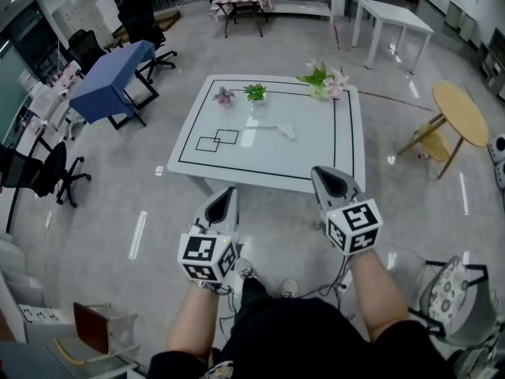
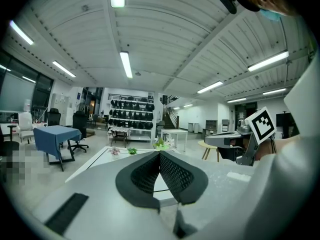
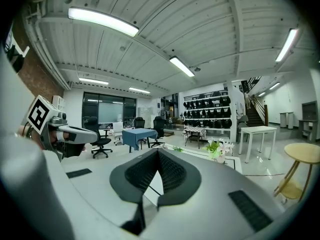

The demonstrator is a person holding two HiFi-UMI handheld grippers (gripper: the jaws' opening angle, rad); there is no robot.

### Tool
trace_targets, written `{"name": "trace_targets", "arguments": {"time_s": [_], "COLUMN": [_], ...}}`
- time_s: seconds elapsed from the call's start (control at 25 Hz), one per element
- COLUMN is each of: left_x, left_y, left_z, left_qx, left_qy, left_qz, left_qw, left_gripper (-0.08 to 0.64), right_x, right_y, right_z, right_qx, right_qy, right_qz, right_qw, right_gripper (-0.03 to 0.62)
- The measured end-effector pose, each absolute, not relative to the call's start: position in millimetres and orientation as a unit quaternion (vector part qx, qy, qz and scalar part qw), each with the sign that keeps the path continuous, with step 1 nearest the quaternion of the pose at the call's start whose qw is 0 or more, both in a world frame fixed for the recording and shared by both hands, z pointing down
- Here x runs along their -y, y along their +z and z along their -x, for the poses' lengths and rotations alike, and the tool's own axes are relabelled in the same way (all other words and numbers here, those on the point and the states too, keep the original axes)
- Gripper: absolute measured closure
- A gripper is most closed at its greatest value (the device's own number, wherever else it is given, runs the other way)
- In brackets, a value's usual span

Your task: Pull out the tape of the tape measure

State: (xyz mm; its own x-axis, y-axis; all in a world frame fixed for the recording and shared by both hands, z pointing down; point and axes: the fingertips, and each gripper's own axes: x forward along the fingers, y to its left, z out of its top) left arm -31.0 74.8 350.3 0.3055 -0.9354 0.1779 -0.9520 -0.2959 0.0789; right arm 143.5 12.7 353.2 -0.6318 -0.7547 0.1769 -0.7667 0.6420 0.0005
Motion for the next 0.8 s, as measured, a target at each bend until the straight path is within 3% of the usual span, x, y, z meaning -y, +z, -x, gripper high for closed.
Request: {"name": "trace_targets", "arguments": {"time_s": [0.8], "left_x": [-80.3], "left_y": [350.1], "left_z": [28.9], "left_qx": [0.583], "left_qy": [0.054], "left_qz": [-0.806], "left_qw": [0.084], "left_gripper": [0.555], "right_x": [-16.2], "right_y": [357.6], "right_z": [-143.3], "right_qx": [0.9], "right_qy": [0.047], "right_qz": [-0.426], "right_qw": [0.075], "right_gripper": [0.595]}}
